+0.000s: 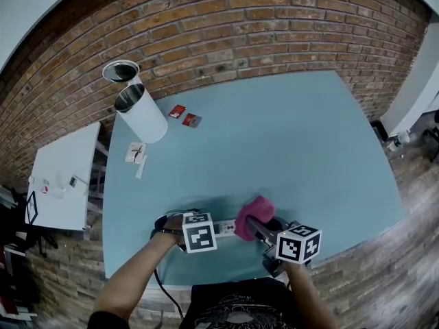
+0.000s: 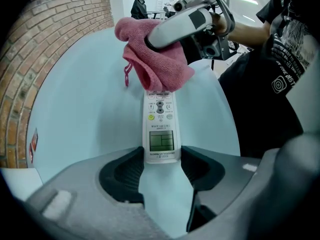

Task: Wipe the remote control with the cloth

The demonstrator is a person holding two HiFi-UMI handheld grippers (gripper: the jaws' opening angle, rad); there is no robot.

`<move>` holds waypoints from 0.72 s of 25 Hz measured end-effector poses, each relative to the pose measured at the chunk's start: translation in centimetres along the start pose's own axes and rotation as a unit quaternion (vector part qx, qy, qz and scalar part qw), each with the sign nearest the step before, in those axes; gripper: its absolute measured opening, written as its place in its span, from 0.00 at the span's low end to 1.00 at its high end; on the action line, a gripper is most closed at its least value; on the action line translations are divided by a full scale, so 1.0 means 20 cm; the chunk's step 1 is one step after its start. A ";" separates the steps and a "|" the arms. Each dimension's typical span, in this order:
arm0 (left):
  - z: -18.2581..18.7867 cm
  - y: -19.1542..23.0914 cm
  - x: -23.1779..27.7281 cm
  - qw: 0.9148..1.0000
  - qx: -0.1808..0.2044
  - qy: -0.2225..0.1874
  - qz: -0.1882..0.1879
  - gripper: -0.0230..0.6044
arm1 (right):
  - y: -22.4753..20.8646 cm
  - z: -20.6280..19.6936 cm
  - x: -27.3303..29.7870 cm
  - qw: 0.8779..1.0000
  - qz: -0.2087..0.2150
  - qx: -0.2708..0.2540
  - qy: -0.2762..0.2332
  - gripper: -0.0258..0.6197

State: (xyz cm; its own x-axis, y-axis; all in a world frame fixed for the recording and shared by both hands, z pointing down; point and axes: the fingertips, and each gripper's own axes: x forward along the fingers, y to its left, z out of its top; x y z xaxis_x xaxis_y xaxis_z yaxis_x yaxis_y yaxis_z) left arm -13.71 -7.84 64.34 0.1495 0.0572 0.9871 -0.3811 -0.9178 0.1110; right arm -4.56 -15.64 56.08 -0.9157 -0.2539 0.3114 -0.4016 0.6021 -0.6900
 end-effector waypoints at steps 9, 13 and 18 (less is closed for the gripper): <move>0.01 0.00 0.00 1.000 0.006 -0.015 0.016 0.42 | -0.02 0.01 -0.01 1.000 -0.016 0.000 -0.016 0.14; -0.01 0.02 -0.02 0.998 -0.019 -0.051 0.039 0.44 | 0.02 0.04 0.00 0.999 -0.019 -0.007 -0.031 0.14; -0.11 0.03 -0.06 0.990 -0.085 -0.086 0.075 0.44 | 0.09 0.06 -0.02 0.998 -0.026 -0.014 -0.050 0.14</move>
State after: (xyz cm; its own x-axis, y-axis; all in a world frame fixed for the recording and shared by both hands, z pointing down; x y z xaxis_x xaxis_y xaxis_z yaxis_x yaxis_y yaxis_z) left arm -16.07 -7.70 63.48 0.2272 -0.1568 0.9611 -0.5561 -0.8311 -0.0041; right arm -4.86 -15.32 53.97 -0.8910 -0.3592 0.2776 -0.4490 0.6063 -0.6563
